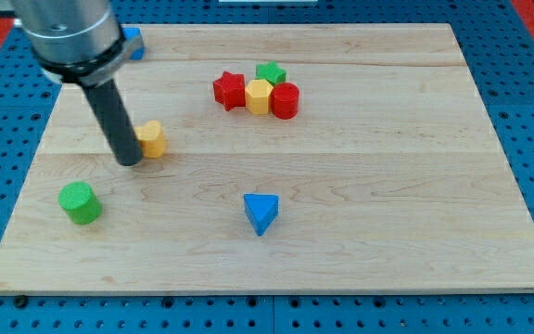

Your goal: Push the yellow heart into the red circle

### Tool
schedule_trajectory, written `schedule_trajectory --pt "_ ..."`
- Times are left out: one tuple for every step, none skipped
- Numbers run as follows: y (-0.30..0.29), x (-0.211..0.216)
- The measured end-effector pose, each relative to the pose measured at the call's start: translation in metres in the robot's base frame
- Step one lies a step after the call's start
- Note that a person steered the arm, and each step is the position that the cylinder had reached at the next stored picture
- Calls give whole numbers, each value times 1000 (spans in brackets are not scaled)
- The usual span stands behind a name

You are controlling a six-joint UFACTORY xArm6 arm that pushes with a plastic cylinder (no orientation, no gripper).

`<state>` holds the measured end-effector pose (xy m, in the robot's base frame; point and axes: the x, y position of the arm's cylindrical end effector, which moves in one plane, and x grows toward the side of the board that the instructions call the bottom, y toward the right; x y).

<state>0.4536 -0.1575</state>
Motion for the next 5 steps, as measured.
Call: schedule_trajectory --pt "3 -13" --pt "5 -24" --pt "5 -33" --pt "-8 -33" --pt "-16 -39"
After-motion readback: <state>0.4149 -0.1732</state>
